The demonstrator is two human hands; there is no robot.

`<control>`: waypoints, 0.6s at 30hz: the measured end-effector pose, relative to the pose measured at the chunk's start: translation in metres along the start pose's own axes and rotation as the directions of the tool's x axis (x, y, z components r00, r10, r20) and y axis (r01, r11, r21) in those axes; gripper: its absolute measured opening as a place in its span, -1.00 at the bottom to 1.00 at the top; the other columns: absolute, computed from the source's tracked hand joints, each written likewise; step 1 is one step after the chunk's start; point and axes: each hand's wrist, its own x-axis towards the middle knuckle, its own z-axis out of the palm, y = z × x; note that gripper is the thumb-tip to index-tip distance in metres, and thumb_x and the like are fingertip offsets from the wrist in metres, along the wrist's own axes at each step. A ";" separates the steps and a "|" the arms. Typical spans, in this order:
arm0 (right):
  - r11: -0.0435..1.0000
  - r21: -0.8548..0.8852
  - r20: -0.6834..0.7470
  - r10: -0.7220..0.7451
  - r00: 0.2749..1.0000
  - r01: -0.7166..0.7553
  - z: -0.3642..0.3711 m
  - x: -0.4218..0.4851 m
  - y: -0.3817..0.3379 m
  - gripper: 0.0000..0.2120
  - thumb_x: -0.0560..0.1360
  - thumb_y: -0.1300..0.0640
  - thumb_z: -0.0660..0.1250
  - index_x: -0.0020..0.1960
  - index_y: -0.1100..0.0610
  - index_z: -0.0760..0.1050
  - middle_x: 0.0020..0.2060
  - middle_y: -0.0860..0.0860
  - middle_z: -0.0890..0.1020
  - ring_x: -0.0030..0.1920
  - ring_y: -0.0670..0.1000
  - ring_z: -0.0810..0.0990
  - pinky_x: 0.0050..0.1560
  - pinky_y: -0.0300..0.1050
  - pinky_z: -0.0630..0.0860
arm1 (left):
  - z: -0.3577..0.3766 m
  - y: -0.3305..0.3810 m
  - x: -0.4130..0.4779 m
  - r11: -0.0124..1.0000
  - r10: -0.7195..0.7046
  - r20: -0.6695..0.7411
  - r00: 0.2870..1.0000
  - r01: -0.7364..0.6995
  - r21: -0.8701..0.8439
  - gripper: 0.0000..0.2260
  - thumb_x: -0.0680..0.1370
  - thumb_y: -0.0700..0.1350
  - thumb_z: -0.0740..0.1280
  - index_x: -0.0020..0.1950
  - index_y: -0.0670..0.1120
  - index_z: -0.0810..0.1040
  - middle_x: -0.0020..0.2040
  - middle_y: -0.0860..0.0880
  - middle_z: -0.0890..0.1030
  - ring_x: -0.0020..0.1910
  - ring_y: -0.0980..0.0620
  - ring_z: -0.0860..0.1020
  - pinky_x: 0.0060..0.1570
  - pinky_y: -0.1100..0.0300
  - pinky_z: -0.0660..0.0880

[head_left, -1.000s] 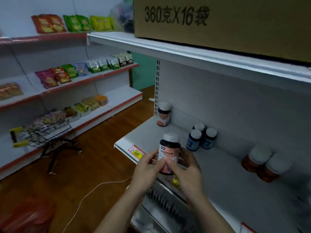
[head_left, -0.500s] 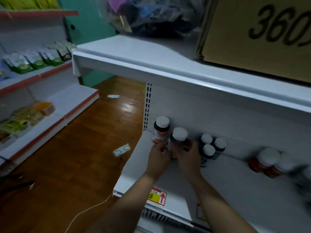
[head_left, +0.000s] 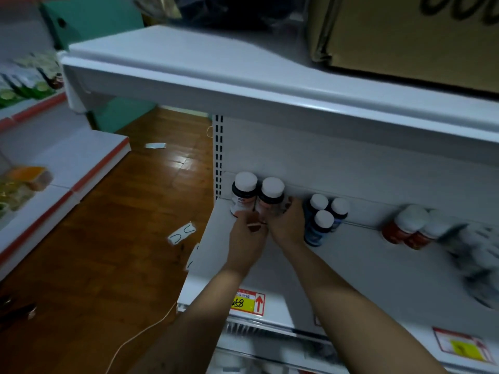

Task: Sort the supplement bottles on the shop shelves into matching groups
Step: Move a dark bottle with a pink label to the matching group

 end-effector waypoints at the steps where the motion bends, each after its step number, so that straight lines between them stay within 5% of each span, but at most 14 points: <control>1: 1.000 0.024 -0.003 -0.011 1.000 0.011 -0.008 -0.011 -0.004 -0.31 0.33 0.02 0.53 0.36 0.20 0.33 0.23 0.11 0.53 0.23 0.10 0.53 0.17 0.04 0.51 | 0.002 0.002 -0.006 1.000 0.008 -0.002 1.000 -0.008 -0.002 -0.83 0.51 -0.25 0.36 0.10 -0.13 0.52 -0.02 -0.03 0.63 -0.03 0.02 0.59 -0.05 0.23 0.50; 3: 0.993 0.114 0.001 -0.036 0.999 0.036 -0.036 -0.036 -0.004 -0.30 0.41 0.11 0.50 0.44 0.18 0.25 0.30 0.05 0.45 0.28 0.03 0.46 0.25 -0.06 0.45 | 0.010 0.012 -0.020 1.000 0.010 0.007 1.000 -0.010 -0.009 -0.81 0.52 -0.24 0.37 0.12 -0.13 0.53 0.01 -0.08 0.65 -0.02 -0.05 0.61 0.01 0.11 0.53; 7: 0.964 0.256 -0.095 -0.047 0.994 0.070 -0.129 -0.094 0.018 -0.55 0.46 0.23 0.45 0.27 0.02 0.38 0.04 -0.16 0.53 0.02 -0.16 0.55 -0.02 -0.43 0.50 | 0.056 0.044 -0.067 0.998 0.063 0.142 0.988 -0.059 -0.036 -0.85 0.52 -0.26 0.36 0.05 -0.08 0.52 -0.05 -0.02 0.62 -0.13 0.01 0.57 -0.10 0.18 0.51; 11: 0.947 0.306 -0.242 -0.023 0.970 0.099 -0.247 -0.134 0.070 -0.63 0.47 0.24 0.43 0.19 0.00 0.41 0.03 -0.17 0.56 -0.01 -0.31 0.58 0.00 -0.35 0.55 | 0.142 0.073 -0.135 0.989 0.141 0.322 0.936 -0.119 -0.089 -0.80 0.50 -0.28 0.36 0.04 -0.03 0.53 -0.11 0.09 0.61 -0.18 0.13 0.57 -0.14 0.26 0.51; 14: 0.936 0.343 -0.356 0.048 0.933 0.083 -0.333 -0.163 0.113 -0.64 0.45 0.29 0.43 0.17 0.03 0.44 0.04 -0.05 0.60 0.02 -0.16 0.62 0.01 -0.19 0.58 | 0.219 0.090 -0.198 0.981 0.185 0.464 0.866 -0.134 -0.140 -0.75 0.48 -0.32 0.37 0.00 0.01 0.52 -0.08 0.03 0.62 -0.20 0.15 0.56 -0.07 0.18 0.53; 18: 0.936 0.343 -0.486 0.103 0.868 0.081 -0.439 -0.214 0.163 -0.65 0.43 0.32 0.45 0.10 0.01 0.45 -0.05 -0.10 0.59 -0.05 -0.12 0.61 -0.15 -0.35 0.55 | 0.317 0.108 -0.286 0.966 0.260 0.669 0.696 -0.191 -0.177 -0.72 0.48 -0.35 0.37 -0.01 0.04 0.50 -0.07 0.08 0.61 -0.26 0.34 0.54 -0.09 0.38 0.50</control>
